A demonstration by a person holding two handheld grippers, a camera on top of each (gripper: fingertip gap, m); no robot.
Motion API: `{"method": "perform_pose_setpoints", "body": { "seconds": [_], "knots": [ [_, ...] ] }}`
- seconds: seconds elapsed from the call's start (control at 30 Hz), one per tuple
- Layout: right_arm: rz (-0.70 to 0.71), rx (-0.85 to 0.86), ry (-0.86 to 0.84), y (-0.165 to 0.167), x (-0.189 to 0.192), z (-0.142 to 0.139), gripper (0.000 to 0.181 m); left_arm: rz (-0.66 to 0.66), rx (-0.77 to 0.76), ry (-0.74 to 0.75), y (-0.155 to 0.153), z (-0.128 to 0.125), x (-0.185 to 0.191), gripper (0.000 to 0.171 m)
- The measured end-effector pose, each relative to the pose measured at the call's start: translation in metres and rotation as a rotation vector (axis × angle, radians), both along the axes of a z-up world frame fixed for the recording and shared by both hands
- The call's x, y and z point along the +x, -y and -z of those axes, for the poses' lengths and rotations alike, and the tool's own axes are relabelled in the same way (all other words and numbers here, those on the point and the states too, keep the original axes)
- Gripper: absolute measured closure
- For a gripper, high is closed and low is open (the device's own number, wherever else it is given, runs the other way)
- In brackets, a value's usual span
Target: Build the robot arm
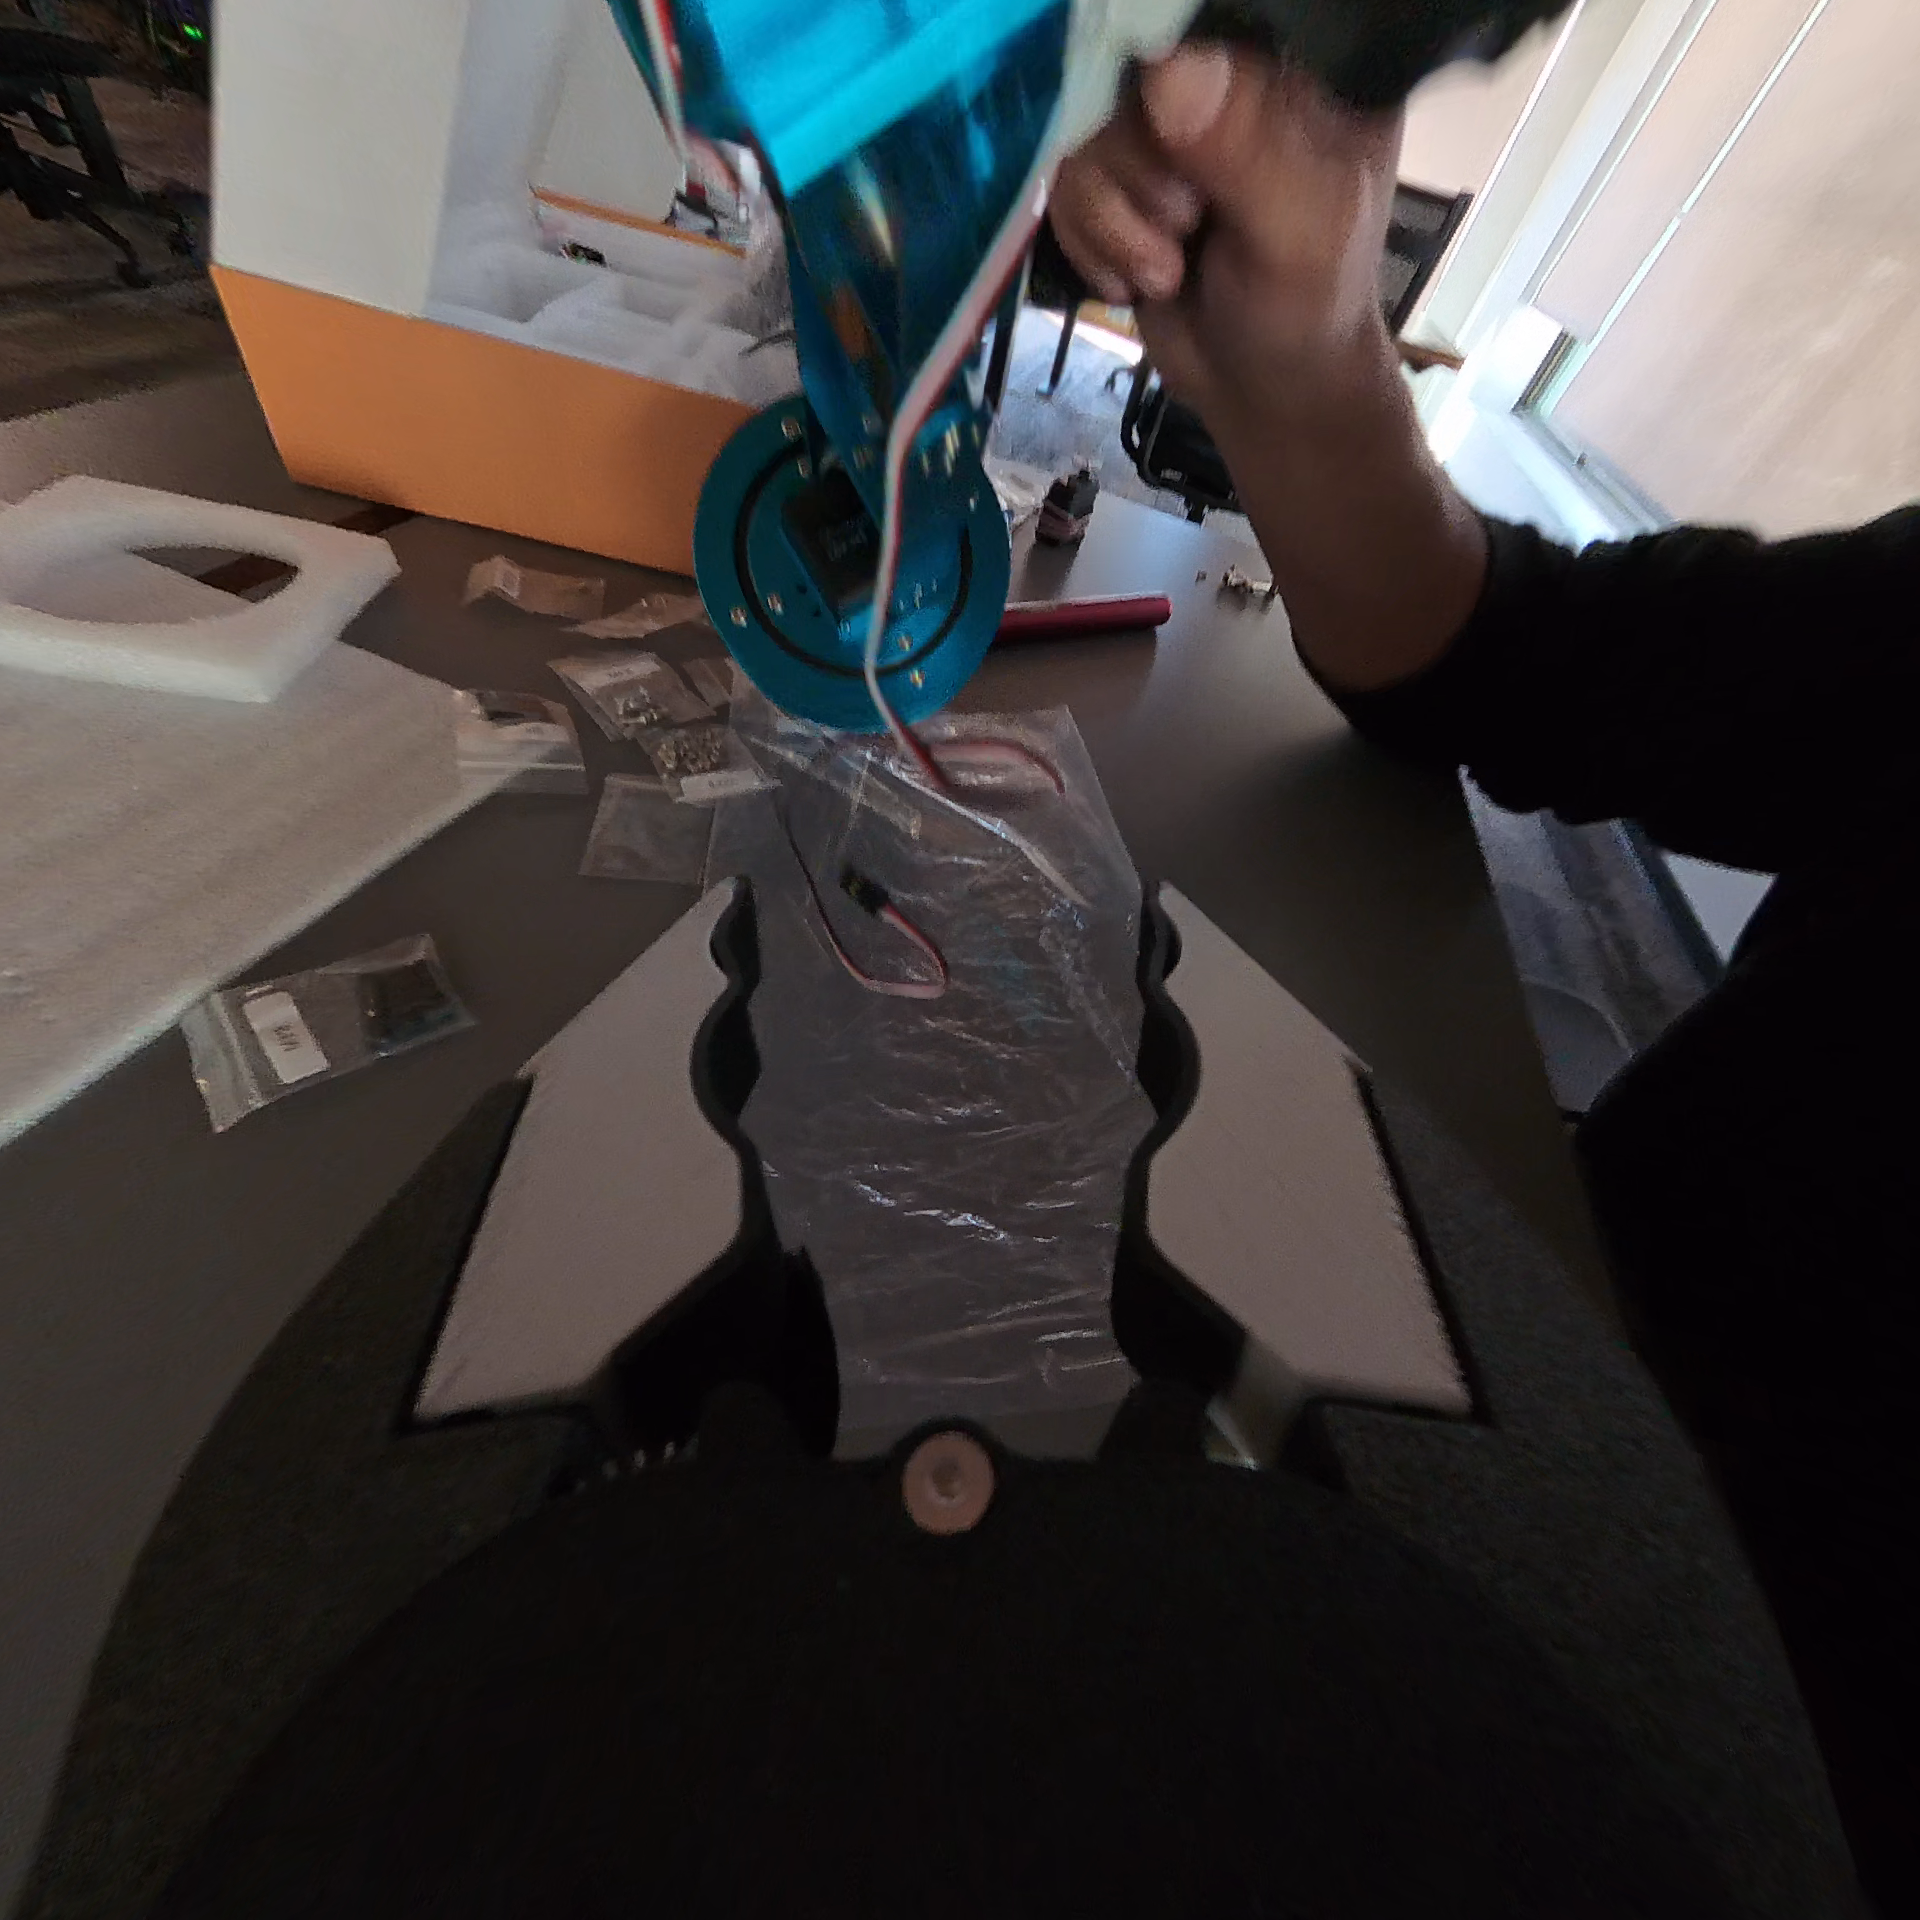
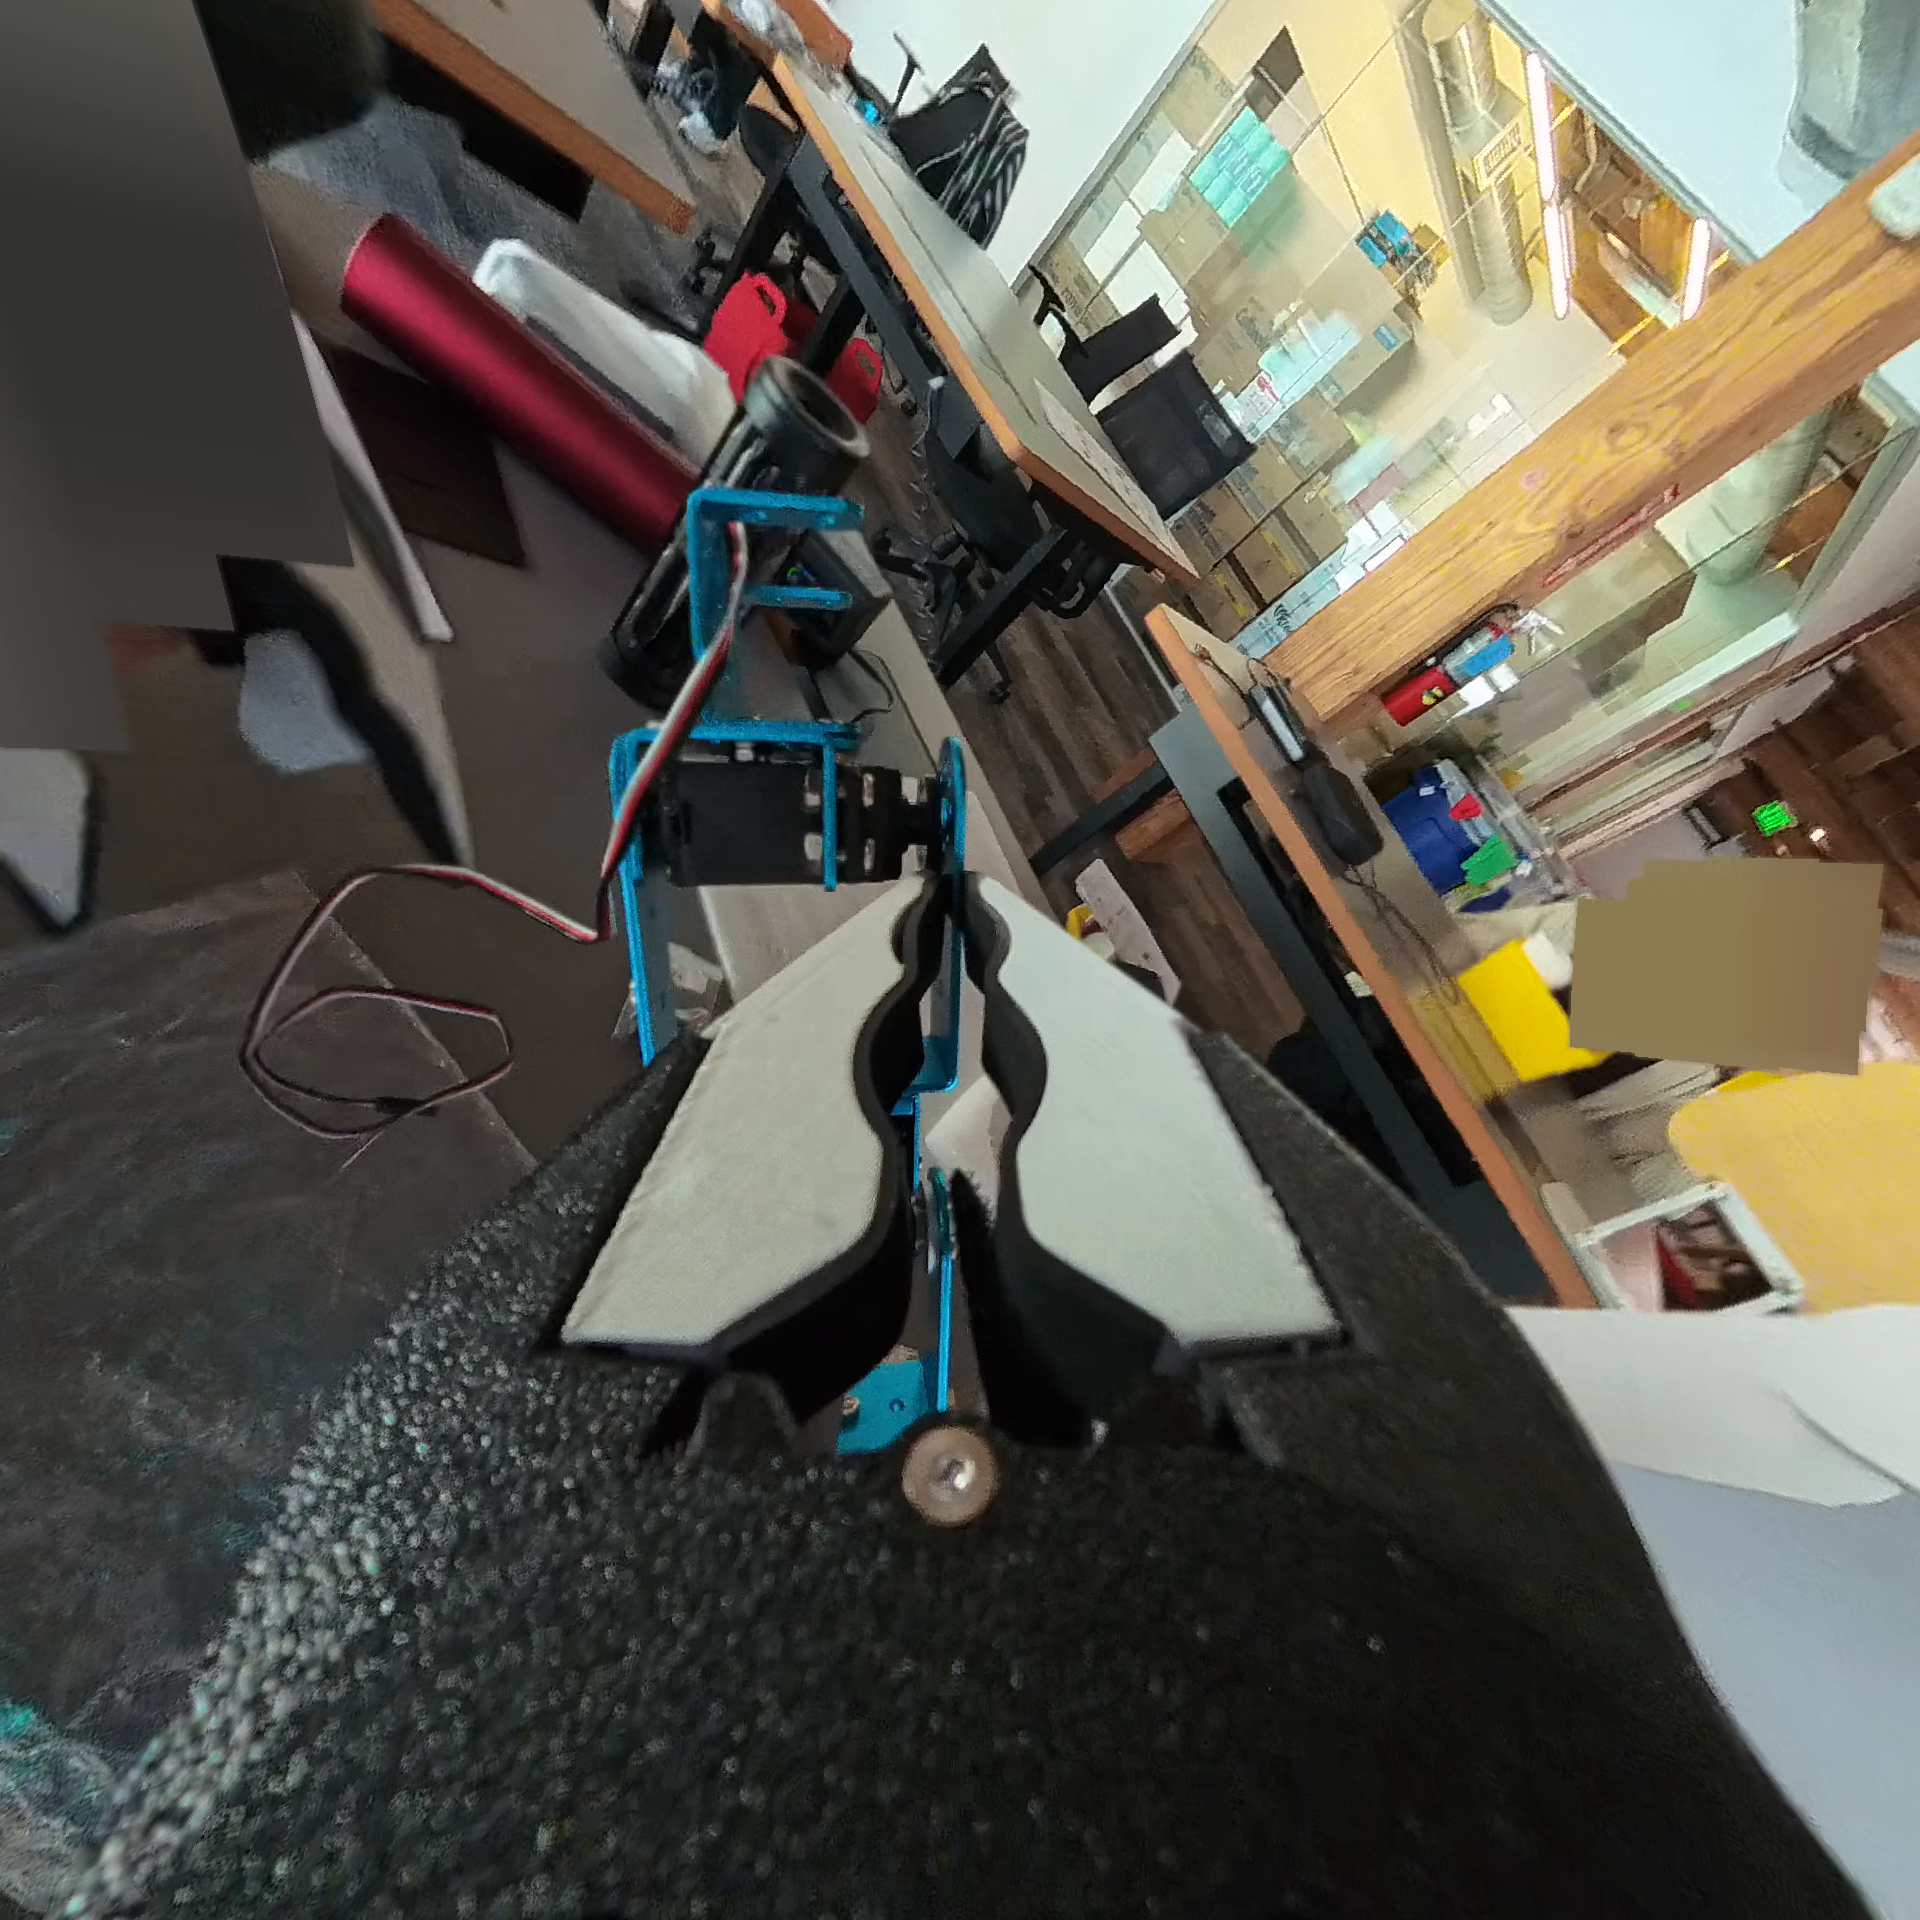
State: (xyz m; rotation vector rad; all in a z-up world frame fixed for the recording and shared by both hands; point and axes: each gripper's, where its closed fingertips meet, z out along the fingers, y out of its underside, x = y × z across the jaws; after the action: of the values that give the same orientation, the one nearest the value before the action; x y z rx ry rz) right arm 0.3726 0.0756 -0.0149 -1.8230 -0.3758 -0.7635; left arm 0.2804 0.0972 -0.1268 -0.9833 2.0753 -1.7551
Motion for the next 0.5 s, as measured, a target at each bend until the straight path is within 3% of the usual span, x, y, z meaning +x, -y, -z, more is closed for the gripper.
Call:
{"method": "perform_pose_setpoints", "body": {
  "seconds": [0.1,0.2,0.3,0.5],
  "knots": [
    [-0.032,-0.073,0.083,-0.013,-0.029,0.02,0.18,0.037,-0.052,-0.019,-0.022,-0.023,-0.009,0.09],
    [-0.048,-0.152,0.202,-0.025,-0.055,0.044,0.179,0.16,-0.079,-0.112,-0.045,-0.033,-0.035,0.084],
    [-0.086,-0.218,0.304,-0.033,-0.083,0.074,0.179,0.12,-0.056,-0.128,-0.06,-0.026,-0.037,0.076],
    [-0.1,-0.27,0.538,-0.037,-0.115,0.112,0.18,0.187,0.027,-0.29,-0.028,0.026,-0.043,0.074]
  ]
}}
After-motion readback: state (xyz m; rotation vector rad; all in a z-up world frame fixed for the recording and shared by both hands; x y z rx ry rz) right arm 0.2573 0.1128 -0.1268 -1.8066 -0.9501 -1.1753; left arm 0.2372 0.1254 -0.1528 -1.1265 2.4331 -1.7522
